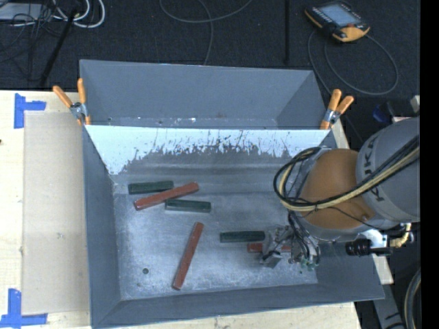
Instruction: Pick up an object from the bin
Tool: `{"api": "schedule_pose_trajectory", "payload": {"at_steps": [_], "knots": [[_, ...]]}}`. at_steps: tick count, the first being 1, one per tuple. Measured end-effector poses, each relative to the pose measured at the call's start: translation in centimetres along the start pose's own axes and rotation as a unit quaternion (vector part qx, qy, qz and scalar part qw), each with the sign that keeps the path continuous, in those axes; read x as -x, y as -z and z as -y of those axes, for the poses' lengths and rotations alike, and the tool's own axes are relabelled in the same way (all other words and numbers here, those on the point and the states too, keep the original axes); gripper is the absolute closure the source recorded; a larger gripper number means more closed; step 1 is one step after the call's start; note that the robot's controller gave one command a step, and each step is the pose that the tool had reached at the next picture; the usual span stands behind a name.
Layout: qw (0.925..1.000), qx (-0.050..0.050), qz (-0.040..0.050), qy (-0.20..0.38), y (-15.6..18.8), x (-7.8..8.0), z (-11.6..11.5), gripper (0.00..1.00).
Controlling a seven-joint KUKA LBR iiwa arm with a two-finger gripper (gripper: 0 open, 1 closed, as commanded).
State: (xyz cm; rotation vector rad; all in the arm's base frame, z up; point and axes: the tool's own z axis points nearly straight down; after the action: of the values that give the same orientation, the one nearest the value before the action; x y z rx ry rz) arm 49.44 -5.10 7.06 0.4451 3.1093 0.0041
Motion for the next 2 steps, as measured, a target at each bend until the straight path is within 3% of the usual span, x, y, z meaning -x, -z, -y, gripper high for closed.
{"api": "schedule_pose_trajectory", "payload": {"at_steps": [1, 2], "knots": [[1.0000, -0.001, 0.0005, -0.004, 0.0, 0.9, 4.0, 1.00], [1.0000, -0.002, -0.0029, -0.002, 5.6, 2.8, 2.1, 1.00]]}}
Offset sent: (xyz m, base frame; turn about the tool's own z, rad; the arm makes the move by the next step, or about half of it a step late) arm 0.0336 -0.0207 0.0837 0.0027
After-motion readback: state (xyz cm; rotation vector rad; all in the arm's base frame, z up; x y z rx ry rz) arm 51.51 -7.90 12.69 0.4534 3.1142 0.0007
